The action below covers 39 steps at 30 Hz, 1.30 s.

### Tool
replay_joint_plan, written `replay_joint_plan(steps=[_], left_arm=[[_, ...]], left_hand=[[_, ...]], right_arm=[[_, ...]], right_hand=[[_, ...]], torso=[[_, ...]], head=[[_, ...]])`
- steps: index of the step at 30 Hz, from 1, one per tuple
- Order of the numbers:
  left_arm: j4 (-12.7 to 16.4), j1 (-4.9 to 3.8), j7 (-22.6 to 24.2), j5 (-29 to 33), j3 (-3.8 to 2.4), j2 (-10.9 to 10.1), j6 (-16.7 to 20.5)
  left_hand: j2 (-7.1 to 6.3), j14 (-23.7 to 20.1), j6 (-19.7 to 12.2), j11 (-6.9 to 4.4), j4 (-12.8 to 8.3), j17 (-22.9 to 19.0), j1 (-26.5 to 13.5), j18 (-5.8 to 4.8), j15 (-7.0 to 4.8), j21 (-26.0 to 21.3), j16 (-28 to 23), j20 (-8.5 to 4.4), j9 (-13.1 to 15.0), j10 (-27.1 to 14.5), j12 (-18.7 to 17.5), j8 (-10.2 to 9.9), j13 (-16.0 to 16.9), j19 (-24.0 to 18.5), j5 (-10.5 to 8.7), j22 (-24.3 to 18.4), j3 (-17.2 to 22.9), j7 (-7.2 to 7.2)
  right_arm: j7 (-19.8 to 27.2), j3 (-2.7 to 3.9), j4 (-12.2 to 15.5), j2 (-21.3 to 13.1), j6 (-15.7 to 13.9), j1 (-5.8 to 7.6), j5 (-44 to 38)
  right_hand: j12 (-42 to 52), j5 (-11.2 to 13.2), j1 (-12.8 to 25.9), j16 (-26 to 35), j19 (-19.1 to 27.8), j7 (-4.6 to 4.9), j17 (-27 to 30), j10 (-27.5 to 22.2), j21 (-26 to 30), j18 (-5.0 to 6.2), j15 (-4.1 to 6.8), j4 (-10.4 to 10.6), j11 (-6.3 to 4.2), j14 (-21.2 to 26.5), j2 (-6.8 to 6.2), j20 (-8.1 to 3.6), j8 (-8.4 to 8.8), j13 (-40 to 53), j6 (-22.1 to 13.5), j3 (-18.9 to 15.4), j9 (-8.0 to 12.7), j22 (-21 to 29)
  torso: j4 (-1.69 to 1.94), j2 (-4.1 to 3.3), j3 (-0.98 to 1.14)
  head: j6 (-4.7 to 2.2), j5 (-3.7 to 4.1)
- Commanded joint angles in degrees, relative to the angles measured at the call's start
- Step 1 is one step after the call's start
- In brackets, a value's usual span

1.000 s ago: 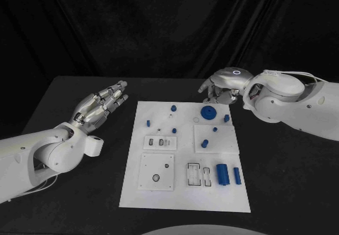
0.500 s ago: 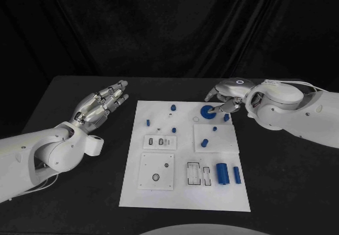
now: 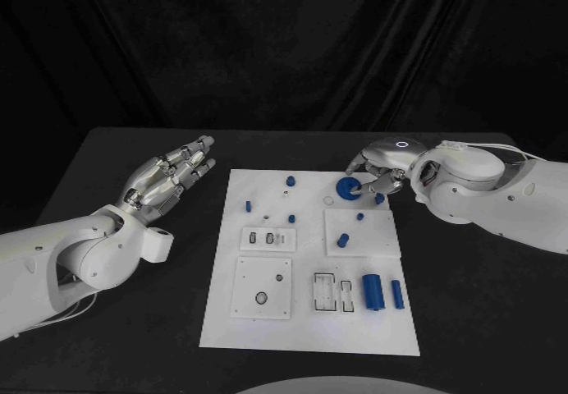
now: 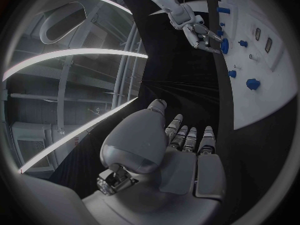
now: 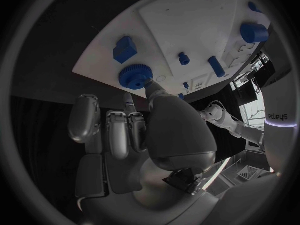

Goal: Assemble the parts on the task board

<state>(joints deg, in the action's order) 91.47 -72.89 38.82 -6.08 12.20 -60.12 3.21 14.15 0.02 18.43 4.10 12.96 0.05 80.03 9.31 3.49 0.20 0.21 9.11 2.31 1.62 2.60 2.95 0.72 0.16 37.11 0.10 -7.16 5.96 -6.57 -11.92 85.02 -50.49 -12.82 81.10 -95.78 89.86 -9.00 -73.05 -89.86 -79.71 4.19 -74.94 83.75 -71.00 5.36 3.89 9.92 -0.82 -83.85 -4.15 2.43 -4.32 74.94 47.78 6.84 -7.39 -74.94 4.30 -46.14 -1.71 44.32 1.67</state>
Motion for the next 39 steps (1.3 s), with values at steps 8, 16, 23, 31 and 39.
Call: replay_joint_plan(steps=[8,16,23,31,39], left_arm=[[-0.02,-0.08,4.60,0.26,-0.04,0.11,-1.10],[-0.06,-0.08,4.44,0.26,-0.04,0.08,-1.27],[-0.13,-0.08,4.25,0.26,-0.04,0.13,-1.52],[-0.18,-0.08,4.08,0.26,-0.04,0.06,-1.69],[-0.17,-0.08,3.98,0.26,-0.04,0.02,-1.89]], left_hand=[[0.29,-0.02,0.23,0.52,-0.03,-0.05,0.25,0.50,0.43,-0.04,-0.21,0.67,0.05,-0.05,0.16,0.21,0.09,0.02,0.34,0.04,0.45,0.23],[0.29,-0.02,0.23,0.52,-0.03,-0.05,0.25,0.50,0.43,-0.04,-0.21,0.67,0.05,-0.05,0.16,0.21,0.09,0.02,0.34,0.04,0.45,0.23],[0.28,-0.02,0.22,0.58,-0.06,-0.05,0.22,0.52,0.53,-0.03,-0.21,0.78,0.05,-0.06,0.14,0.21,0.08,0.03,0.34,0.05,0.51,0.27],[0.31,-0.02,0.19,0.61,-0.07,-0.05,0.21,0.53,0.58,-0.02,-0.21,0.84,0.04,-0.08,0.12,0.21,0.07,0.04,0.33,0.06,0.55,0.30],[0.31,-0.02,0.14,0.62,-0.08,-0.05,0.19,0.54,0.63,0.00,-0.21,0.90,0.04,-0.08,0.11,0.20,0.07,0.06,0.33,0.07,0.58,0.31]], right_arm=[[-1.03,0.03,-0.65,0.40,0.24,-0.92,-0.78],[-0.71,0.03,-1.00,0.70,0.34,-1.44,-0.78],[-0.57,0.03,-1.26,0.90,0.60,-1.94,-0.78],[-0.02,0.03,-1.62,1.04,0.64,-2.29,-0.78],[1.68,0.03,-1.55,1.09,-1.13,-2.37,-0.78]], right_hand=[[0.14,-2.45,-1.43,-0.14,1.25,0.12,-15.06,6.25,1.23,-0.32,-0.06,-1.13,0.21,-6.15,0.31,0.13,-0.77,15.06,1.31,0.78,-0.90,-1.19],[0.14,-4.02,-2.15,-0.14,1.65,0.11,-15.06,6.25,1.93,-0.18,-0.07,-2.16,0.21,-6.15,0.30,0.17,-2.05,15.06,2.92,1.28,-2.02,-1.11],[0.14,-5.46,-2.88,-0.14,1.75,0.04,-15.06,6.25,2.31,-0.12,-0.01,-3.32,0.06,-6.15,0.27,0.04,-4.41,15.06,5.12,1.74,-3.97,-1.25],[0.14,-14.53,-4.43,-0.14,1.76,0.23,-15.06,6.25,2.94,-0.08,0.00,-6.10,0.15,-6.15,0.19,0.03,-8.96,15.06,5.65,3.71,-8.77,-1.63],[0.14,-20.12,-3.88,-0.14,0.99,0.46,-15.06,6.25,2.23,-0.30,-0.13,-6.83,0.41,-6.15,-0.22,0.17,-12.84,15.06,6.53,5.56,-12.70,-2.61]], torso=[[-0.01,0.08,-0.06],[0.00,0.07,-0.05],[0.01,0.06,-0.04],[-0.03,0.05,-0.04],[-0.02,0.05,-0.03]], head=[[0.29,-0.01],[0.56,-0.01],[0.79,0.08],[0.87,-0.01],[0.70,-0.03]])
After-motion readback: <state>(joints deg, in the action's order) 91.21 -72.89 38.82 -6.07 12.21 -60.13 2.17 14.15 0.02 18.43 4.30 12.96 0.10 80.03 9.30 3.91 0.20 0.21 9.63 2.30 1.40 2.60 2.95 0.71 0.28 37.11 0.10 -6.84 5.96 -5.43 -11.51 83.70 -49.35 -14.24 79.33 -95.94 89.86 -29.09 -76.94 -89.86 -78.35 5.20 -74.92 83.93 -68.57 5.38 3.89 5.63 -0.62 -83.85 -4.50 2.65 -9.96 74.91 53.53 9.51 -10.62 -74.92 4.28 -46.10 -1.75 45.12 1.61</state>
